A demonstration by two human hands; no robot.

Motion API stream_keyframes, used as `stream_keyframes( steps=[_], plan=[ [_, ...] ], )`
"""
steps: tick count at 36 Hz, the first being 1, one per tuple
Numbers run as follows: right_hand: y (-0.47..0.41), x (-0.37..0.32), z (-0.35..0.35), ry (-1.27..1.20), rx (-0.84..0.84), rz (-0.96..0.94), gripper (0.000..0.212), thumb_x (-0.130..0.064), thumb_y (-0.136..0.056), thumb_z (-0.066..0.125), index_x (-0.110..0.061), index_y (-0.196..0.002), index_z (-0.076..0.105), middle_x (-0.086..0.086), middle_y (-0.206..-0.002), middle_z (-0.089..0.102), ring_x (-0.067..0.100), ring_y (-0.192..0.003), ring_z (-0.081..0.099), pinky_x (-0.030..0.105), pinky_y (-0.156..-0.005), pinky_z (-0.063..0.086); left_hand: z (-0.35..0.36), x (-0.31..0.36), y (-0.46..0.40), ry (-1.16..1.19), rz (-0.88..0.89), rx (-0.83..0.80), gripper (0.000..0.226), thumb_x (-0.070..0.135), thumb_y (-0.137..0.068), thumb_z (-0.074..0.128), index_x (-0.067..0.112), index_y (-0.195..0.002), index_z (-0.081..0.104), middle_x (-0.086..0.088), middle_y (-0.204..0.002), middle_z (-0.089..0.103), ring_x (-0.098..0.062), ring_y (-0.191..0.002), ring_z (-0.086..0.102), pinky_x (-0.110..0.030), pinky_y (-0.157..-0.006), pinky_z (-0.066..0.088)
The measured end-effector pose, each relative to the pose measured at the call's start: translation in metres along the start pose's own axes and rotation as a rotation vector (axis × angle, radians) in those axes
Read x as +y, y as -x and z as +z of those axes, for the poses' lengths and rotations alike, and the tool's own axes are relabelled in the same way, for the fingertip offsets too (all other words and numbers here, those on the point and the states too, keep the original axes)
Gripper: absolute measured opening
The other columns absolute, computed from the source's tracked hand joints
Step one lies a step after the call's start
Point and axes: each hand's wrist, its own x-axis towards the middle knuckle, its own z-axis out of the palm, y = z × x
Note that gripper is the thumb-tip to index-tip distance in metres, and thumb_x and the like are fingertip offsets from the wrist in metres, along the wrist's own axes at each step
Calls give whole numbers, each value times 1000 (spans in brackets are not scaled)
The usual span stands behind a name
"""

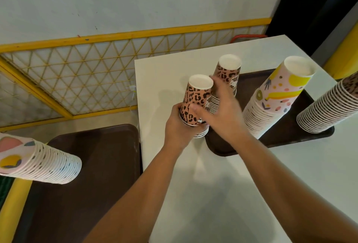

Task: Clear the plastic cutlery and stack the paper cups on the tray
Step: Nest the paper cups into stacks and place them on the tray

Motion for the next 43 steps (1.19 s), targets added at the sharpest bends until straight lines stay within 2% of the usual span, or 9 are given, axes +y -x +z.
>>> stream_keyframes(
  steps=[3, 7, 11, 15, 20, 25, 29, 34, 43],
  plan=[
    [4, 5, 8, -3, -105, 64, 74, -35, -74, 75, -17, -136, 38, -2, -130, 53, 10, -120, 50, 16, -94, 36, 1, 2, 1, -2, 18, -2, 74, 15, -60, 87, 20, -122, 47, 12, -106, 60, -10, -100, 60, -24, -84, 52],
    [3, 6, 6, -20, -64, 89, 66, -30, -77, 74, -16, -133, 41, -1, -126, 58, 10, -115, 54, 15, -89, 38, 0, 6, 4, -33, 52, -48, 85, 15, -61, 87, 20, -131, 40, 16, -110, 54, -3, -99, 55, -8, -76, 45],
    [0, 6, 2, -18, -61, 74, 64, -30, -77, 73, -15, -131, 43, 0, -125, 59, 13, -116, 54, 19, -92, 40, 1, 7, 5, -27, 45, -74, 89, 18, -61, 88, 20, -134, 37, 14, -117, 54, -3, -102, 54, -5, -75, 43],
    [-4, 6, -1, -16, -50, 77, 64, -30, -78, 72, -17, -132, 42, -1, -125, 59, 11, -114, 55, 18, -89, 41, 0, 6, 4, -27, 35, -70, 79, 17, -62, 87, 21, -128, 44, 25, -99, 54, 9, -86, 55, 1, -67, 44],
    [-10, 1, -9, -46, -17, 76, 57, -31, -79, 70, -20, -129, 44, -14, -111, 57, -2, -101, 52, 0, -76, 36, -1, 3, 3, -52, 50, -58, 77, 21, -61, 88, 20, -126, 46, 19, -105, 56, 3, -92, 56, -4, -71, 47],
    [-23, -10, -25, -81, 76, 57, 53, -31, -82, 67, -15, -127, 44, -6, -120, 61, 0, -102, 55, 6, -77, 43, 0, -2, 3, -75, 46, -41, 80, 22, -58, 89, 20, -126, 48, 17, -103, 57, -1, -93, 55, -9, -76, 45],
    [-37, -25, -42, -166, 275, 6, 56, -38, -81, 66, -11, -125, 44, -3, -121, 61, 5, -109, 59, 27, -89, 53, -2, -5, 1, -90, 29, -32, 79, 21, -57, 89, 21, -124, 48, 27, -94, 54, 10, -84, 55, -4, -70, 44],
    [-59, -25, -57, -78, 501, -75, 66, -43, -80, 64, -4, -127, 39, 3, -122, 58, 11, -111, 57, 30, -91, 51, -2, -7, 0, -60, 15, -20, 79, 19, -57, 89, 20, -124, 48, 22, -98, 55, 10, -86, 54, -9, -73, 44],
    [-62, 11, -38, -5, 398, 61, 65, -29, -80, 69, -9, -133, 36, 3, -128, 52, 11, -116, 50, 20, -92, 42, -1, -3, 0, -48, 29, -12, 77, 21, -57, 89, 21, -122, 49, 18, -101, 58, 6, -89, 56, -10, -75, 46]
  ],
)
